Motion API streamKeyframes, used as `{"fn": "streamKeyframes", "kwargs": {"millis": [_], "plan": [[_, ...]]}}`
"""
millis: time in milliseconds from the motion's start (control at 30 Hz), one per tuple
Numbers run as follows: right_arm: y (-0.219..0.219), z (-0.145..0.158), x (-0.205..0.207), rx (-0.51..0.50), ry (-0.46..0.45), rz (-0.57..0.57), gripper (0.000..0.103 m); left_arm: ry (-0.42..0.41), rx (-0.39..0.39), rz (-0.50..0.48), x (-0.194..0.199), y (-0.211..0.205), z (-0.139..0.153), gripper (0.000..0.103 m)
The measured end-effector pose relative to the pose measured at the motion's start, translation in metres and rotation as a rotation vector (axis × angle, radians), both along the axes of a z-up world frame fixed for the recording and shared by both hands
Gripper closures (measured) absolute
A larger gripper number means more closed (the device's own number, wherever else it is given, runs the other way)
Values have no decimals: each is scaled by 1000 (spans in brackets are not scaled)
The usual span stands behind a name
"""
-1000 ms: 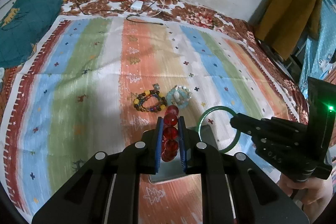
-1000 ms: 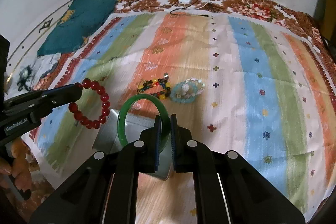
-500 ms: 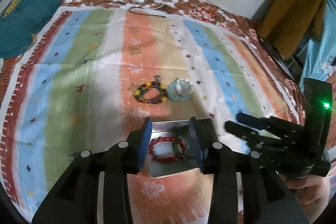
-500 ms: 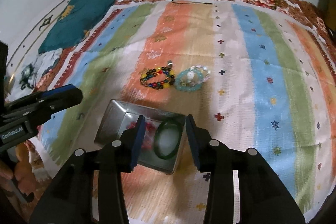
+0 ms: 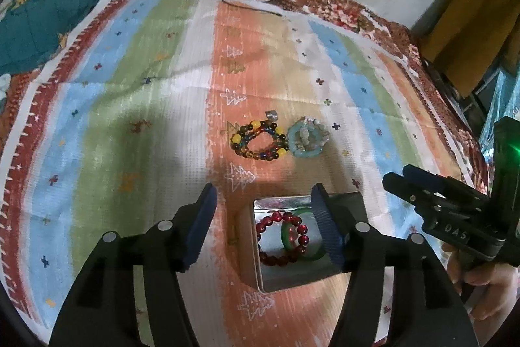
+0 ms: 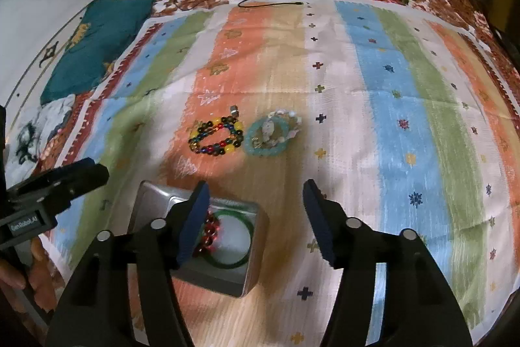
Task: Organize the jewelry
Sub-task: 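Move both tools back toward the remaining bead bracelets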
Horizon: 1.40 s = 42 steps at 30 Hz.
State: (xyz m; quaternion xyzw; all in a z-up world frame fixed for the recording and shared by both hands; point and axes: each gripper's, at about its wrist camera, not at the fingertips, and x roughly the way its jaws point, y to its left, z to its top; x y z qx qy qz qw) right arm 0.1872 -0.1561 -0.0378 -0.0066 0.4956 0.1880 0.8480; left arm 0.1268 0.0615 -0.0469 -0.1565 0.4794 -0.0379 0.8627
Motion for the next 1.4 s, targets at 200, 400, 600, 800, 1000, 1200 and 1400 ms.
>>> {"fn": "streamKeyframes", "kwargs": {"millis": [200, 400, 600, 800, 1000, 1200, 1400], "plan": [[-1, -4, 12, -8, -2, -15, 36, 26, 7, 0, 15, 1, -11, 41], [-10, -8, 27, 9, 9, -45, 34, 44, 17, -18, 28, -2, -20, 40], [-11, -22, 42, -7, 37, -66, 34, 70, 23, -30, 38, -6, -30, 40], [-11, -32, 52, -5, 59, -82, 34, 77, 31, -46, 47, -12, -35, 39], [-8, -38, 59, 1, 73, -88, 34, 96, 35, -49, 56, -12, -43, 39], [-7, -46, 67, -4, 91, -92, 34, 114, 24, -40, 65, -8, -50, 39], [-4, -54, 74, -12, 101, -96, 34, 138, 9, -33, 72, -5, -59, 39]]}}
